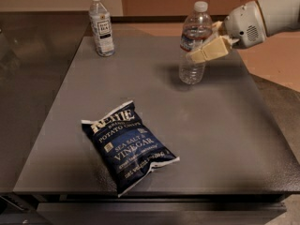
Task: Move water bottle near blue chip bag
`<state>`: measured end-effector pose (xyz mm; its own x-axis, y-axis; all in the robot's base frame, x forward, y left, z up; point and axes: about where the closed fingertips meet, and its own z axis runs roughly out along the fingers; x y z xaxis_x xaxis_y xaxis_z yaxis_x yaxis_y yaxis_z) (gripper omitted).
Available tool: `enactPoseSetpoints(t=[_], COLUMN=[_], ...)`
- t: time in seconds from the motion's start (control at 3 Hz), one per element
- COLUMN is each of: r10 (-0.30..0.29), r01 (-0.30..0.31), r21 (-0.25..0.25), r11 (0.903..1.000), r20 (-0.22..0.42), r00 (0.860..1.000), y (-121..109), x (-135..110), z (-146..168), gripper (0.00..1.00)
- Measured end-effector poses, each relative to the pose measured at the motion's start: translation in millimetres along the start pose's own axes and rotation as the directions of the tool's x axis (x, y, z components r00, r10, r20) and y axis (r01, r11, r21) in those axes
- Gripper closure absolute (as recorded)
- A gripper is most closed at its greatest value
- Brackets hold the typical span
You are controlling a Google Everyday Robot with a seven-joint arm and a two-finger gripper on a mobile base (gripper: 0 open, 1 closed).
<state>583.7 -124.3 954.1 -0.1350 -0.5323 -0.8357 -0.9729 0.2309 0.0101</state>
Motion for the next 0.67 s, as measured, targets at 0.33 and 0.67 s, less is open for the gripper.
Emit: enactPoseSetpoints(t=[0.33, 0.67], r10=[-0.032, -0.070], r01=[0.033, 0.072], r21=[-0.072, -0.130], r11=[0.9969, 0.9889], r20=[0.007, 0.024], r00=[0.999, 0.997], y=[39, 68], x=[3, 8], z=[3, 11], gripper=[1.00, 1.00])
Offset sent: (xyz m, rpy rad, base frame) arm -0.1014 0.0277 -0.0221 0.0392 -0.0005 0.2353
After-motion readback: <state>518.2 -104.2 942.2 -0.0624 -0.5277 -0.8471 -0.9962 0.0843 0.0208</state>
